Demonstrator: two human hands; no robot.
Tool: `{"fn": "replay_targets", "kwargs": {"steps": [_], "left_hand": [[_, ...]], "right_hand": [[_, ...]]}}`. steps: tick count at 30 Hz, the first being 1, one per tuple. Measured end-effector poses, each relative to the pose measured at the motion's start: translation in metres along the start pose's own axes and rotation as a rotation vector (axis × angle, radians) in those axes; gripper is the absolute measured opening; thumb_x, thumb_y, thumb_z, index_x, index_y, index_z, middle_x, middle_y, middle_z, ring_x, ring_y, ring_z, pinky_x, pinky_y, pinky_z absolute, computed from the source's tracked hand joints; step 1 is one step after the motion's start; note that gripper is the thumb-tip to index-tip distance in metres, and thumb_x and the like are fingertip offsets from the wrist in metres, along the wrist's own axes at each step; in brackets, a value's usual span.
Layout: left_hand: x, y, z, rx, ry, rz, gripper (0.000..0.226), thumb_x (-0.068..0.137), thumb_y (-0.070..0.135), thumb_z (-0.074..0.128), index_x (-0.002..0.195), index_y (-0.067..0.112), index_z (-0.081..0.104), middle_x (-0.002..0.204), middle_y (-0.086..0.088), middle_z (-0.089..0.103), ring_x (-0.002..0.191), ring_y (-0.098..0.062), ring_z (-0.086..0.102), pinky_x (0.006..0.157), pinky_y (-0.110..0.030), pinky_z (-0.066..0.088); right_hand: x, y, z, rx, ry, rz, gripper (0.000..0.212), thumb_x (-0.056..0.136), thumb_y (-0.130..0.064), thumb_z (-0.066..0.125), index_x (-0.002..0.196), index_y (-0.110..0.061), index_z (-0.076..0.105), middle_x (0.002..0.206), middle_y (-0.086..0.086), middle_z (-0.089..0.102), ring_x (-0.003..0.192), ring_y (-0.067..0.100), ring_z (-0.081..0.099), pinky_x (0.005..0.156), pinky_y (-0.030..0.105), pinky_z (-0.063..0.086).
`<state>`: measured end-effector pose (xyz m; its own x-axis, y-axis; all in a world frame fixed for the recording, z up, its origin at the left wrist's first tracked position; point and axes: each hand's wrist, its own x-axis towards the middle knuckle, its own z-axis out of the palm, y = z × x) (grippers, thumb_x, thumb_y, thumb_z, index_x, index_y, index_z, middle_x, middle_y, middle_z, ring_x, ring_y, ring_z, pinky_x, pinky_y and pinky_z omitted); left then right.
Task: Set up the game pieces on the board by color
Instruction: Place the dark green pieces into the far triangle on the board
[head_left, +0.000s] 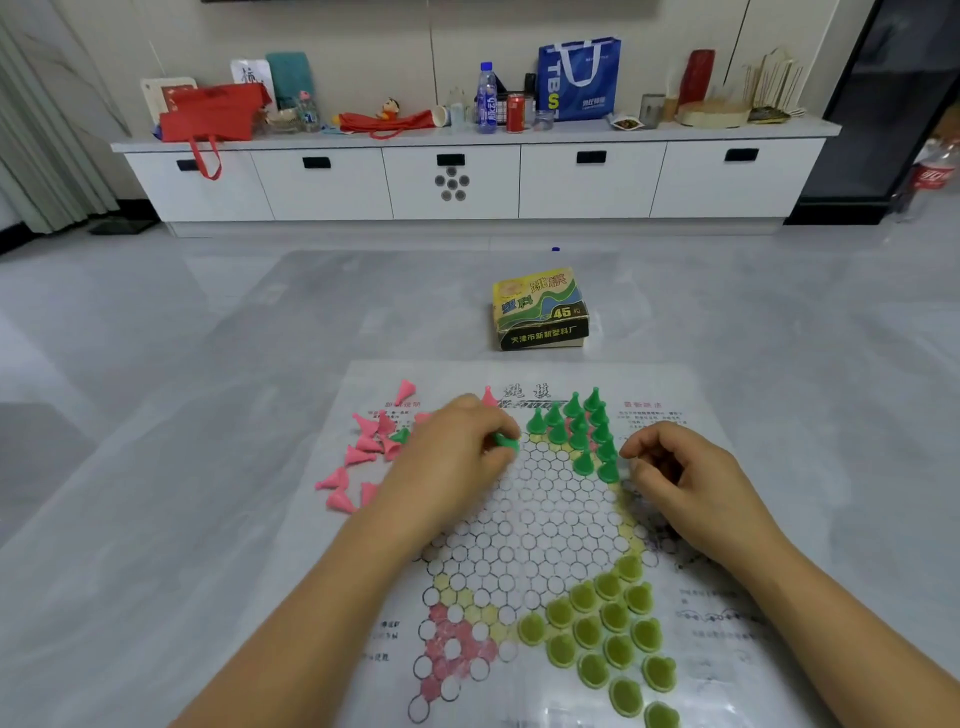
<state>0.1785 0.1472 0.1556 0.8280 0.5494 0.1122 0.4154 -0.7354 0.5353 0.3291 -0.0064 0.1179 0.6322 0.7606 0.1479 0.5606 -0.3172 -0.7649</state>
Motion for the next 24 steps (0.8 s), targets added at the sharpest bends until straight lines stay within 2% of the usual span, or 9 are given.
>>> {"fn": "replay_targets", "kwargs": {"steps": [4, 7, 11, 14, 17, 24], "left_hand": [[0.016, 0.013, 0.027, 0.008, -0.093, -0.032, 0.018, 0.087, 0.015, 0.054, 0.103, 0.012, 0.062, 0.089, 0.001, 0.056, 0.076, -0.011, 0.047, 0.069, -0.022, 0.038], [0.017, 0.010, 0.034, -0.048, -0.085, -0.052, 0.020, 0.084, 0.014, 0.059, 0.104, 0.012, 0.061, 0.090, -0.001, 0.063, 0.075, -0.013, 0.052, 0.070, -0.027, 0.045], [0.011, 0.004, 0.040, -0.153, -0.002, -0.060, 0.015, 0.081, 0.014, 0.065, 0.090, 0.016, 0.053, 0.071, 0.009, 0.053, 0.062, -0.005, 0.047, 0.067, -0.029, 0.046], [0.012, 0.006, 0.045, -0.122, 0.081, -0.028, 0.007, 0.082, 0.016, 0.063, 0.087, 0.015, 0.059, 0.074, 0.007, 0.053, 0.066, -0.007, 0.046, 0.067, -0.028, 0.042], [0.015, 0.009, 0.050, -0.081, 0.123, -0.012, 0.011, 0.083, 0.021, 0.062, 0.092, 0.014, 0.064, 0.083, 0.005, 0.054, 0.076, -0.010, 0.049, 0.070, -0.024, 0.038], [0.018, 0.009, 0.055, -0.074, 0.177, -0.005, 0.010, 0.084, 0.022, 0.061, 0.092, 0.015, 0.064, 0.082, 0.007, 0.052, 0.074, -0.007, 0.048, 0.070, -0.021, 0.037]], "right_hand": [[-0.001, 0.000, -0.001, 0.003, 0.000, 0.000, 0.020, 0.081, -0.008, 0.057, 0.079, -0.028, 0.058, 0.070, -0.004, 0.058, 0.062, 0.006, 0.048, 0.058, 0.022, 0.041], [0.000, -0.001, -0.001, -0.010, -0.008, 0.003, 0.018, 0.081, -0.008, 0.056, 0.081, -0.026, 0.059, 0.072, -0.002, 0.059, 0.060, 0.010, 0.049, 0.060, 0.024, 0.042], [0.000, -0.002, -0.001, -0.011, -0.008, 0.003, 0.017, 0.081, -0.008, 0.056, 0.083, -0.024, 0.059, 0.072, -0.003, 0.059, 0.061, 0.009, 0.049, 0.060, 0.023, 0.042], [0.000, -0.001, -0.001, -0.025, -0.013, 0.000, 0.017, 0.081, -0.009, 0.056, 0.082, -0.026, 0.059, 0.073, -0.003, 0.059, 0.061, 0.008, 0.049, 0.058, 0.019, 0.041], [0.000, 0.000, -0.001, -0.030, -0.013, -0.003, 0.019, 0.081, -0.010, 0.057, 0.080, -0.029, 0.058, 0.072, -0.004, 0.059, 0.064, 0.006, 0.050, 0.056, 0.014, 0.039], [0.000, 0.001, -0.001, -0.046, -0.020, -0.014, 0.020, 0.081, -0.010, 0.057, 0.079, -0.030, 0.057, 0.070, -0.007, 0.058, 0.065, 0.001, 0.049, 0.057, 0.011, 0.039]]}}
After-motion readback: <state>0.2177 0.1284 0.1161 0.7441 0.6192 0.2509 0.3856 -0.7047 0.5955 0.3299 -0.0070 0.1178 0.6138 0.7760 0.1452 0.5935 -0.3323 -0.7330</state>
